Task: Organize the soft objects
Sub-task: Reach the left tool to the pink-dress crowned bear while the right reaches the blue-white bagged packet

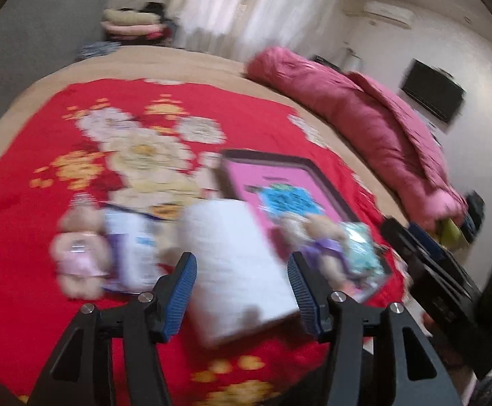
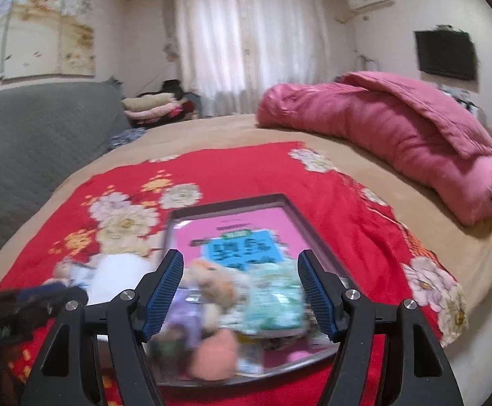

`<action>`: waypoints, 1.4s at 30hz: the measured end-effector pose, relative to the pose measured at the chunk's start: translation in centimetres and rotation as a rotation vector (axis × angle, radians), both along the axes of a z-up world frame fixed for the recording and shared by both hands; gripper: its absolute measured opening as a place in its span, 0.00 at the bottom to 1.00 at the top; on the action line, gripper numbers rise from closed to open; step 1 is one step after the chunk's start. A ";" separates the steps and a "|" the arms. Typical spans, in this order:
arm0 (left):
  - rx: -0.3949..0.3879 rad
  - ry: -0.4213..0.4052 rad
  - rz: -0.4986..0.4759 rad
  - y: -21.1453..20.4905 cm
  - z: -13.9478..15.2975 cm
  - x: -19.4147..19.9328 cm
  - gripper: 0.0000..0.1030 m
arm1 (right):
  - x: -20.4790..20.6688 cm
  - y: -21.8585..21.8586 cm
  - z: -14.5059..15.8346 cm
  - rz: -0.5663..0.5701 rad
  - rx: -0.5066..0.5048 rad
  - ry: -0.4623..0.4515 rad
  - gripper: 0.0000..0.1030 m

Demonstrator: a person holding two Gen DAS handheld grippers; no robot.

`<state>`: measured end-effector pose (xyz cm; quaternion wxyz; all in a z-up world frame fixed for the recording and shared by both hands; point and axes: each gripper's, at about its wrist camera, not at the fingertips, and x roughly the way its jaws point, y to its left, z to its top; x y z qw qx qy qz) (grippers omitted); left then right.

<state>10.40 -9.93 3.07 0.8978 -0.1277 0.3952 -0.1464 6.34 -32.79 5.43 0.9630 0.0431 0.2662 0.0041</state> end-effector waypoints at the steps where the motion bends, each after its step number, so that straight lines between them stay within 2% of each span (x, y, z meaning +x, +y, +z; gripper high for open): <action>1: -0.011 0.006 0.030 1.5 -0.1 0.1 0.54 | -0.1 0.9 0.2 0.023 -0.008 0.000 0.73; 7: -0.018 0.097 0.185 9.2 -2.9 1.5 0.55 | -0.4 7.7 1.1 0.203 -0.045 0.015 0.73; 11: -0.067 0.161 0.214 11.9 -5.5 2.5 0.55 | -0.8 11.8 0.7 0.290 -0.106 0.033 0.73; 22: -0.114 0.236 0.208 12.9 -8.6 5.4 0.55 | 0.0 17.6 -0.9 0.381 -0.176 0.082 0.73; 29: -0.076 0.258 0.195 12.4 -9.7 7.0 0.54 | 1.2 20.0 -2.4 0.397 -0.224 0.130 0.73; 30: -0.074 0.252 0.193 12.4 -9.7 7.1 0.52 | 1.3 20.1 -2.5 0.398 -0.232 0.135 0.73; 31: -0.070 0.248 0.187 12.3 -9.6 7.2 0.43 | 1.5 20.4 -2.7 0.396 -0.241 0.140 0.73; 34: -0.061 0.240 0.170 12.0 -9.6 7.4 0.31 | 2.1 20.9 -3.2 0.396 -0.252 0.161 0.73; 37: -0.040 0.224 0.156 11.7 -9.4 7.4 0.28 | 2.9 21.4 -3.8 0.399 -0.255 0.188 0.73; 39: -0.062 0.212 0.162 12.1 -9.2 7.4 0.27 | 3.5 21.8 -4.2 0.402 -0.266 0.206 0.73; 42: -0.085 0.170 0.226 13.8 -8.2 7.0 0.26 | 4.4 22.4 -4.8 0.407 -0.274 0.235 0.73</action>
